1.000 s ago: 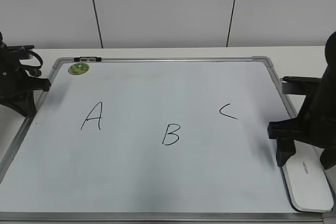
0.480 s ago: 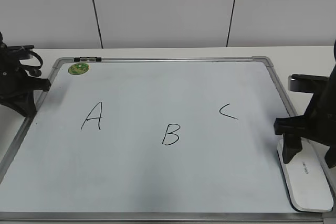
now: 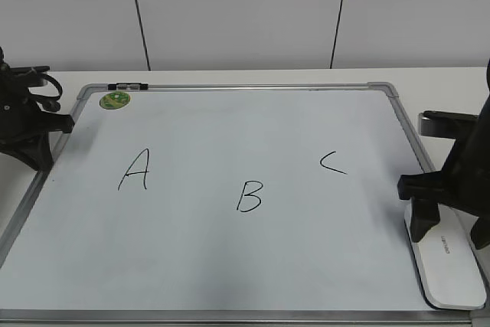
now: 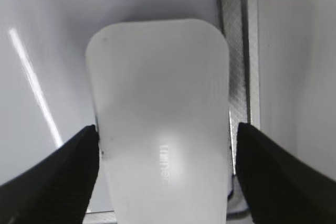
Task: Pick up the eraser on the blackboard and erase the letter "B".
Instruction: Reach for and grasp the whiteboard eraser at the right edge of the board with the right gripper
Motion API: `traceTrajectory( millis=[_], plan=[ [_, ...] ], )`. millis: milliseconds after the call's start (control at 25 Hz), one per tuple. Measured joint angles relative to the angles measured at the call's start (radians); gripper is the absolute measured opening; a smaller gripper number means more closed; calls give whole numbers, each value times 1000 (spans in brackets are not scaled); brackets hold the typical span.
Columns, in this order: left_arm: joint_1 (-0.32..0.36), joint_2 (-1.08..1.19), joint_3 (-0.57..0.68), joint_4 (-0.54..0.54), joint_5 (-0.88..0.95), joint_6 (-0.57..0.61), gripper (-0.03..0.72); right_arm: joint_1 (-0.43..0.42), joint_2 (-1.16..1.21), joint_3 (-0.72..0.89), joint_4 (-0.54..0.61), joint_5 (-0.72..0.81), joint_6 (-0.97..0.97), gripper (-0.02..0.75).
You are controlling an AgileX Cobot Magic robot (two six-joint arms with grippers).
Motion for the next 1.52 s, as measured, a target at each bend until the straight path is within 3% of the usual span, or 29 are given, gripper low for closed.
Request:
traceTrajectory(
  millis=[1360,1520],
  plan=[
    [0,0,0,-2,0,0,55,0,42,28,23,-45,-42,594],
    [0,0,0,-2,0,0,55,0,42,28,25,-47,-44,542]
  ],
)
